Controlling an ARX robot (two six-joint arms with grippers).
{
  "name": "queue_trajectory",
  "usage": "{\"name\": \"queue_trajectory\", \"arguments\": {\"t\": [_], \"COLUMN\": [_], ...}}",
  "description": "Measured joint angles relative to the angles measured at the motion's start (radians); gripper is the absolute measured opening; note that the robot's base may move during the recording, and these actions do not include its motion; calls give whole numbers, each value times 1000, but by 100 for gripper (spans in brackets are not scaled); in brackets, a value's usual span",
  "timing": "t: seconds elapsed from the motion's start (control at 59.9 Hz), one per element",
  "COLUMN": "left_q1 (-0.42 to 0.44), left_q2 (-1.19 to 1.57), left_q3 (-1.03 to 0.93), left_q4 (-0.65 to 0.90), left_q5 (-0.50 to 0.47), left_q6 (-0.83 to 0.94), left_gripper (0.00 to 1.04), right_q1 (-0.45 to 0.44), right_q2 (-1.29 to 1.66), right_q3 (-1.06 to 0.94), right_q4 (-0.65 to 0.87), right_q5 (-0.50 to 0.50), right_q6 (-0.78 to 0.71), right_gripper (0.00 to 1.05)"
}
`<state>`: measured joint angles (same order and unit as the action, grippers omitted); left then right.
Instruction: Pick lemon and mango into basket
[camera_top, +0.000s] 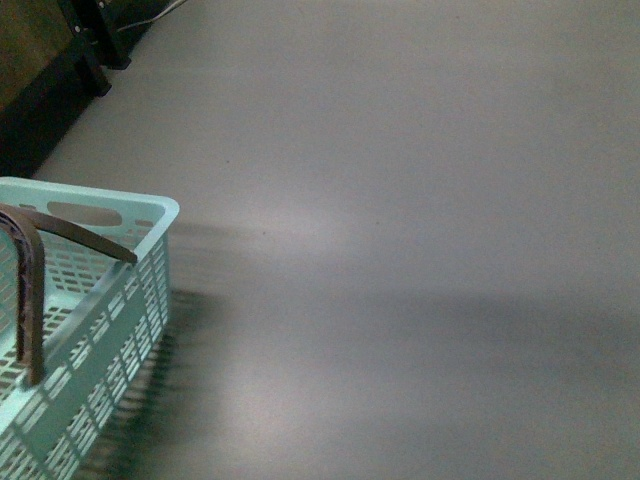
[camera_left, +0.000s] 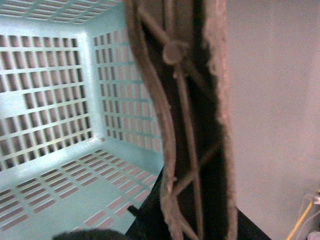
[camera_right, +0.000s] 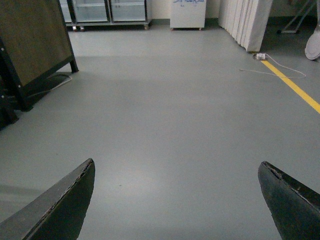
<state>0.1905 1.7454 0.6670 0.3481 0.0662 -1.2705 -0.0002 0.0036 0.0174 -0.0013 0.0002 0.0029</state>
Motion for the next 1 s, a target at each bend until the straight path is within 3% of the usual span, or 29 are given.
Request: {"name": "queue_trajectory", "arguments": {"t": [0.35, 0.634, 1.001], "left_q1": [-76, -148, -183], "left_q2": [-567, -801, -869], "left_q3": [-13, 70, 120], "left_q4": [-300, -507, -530], "left_q5": [-44, -134, -150], "left_q6": [-173, -264, -290], "left_gripper": [5, 5, 5], "right_q1": [0, 0, 0], "right_q2": [0, 0, 0], "right_q3": [0, 0, 0], "right_q4": [0, 0, 0], "right_q5": [0, 0, 0], "right_q6": [0, 0, 0], "right_gripper": [96, 96, 96]}}
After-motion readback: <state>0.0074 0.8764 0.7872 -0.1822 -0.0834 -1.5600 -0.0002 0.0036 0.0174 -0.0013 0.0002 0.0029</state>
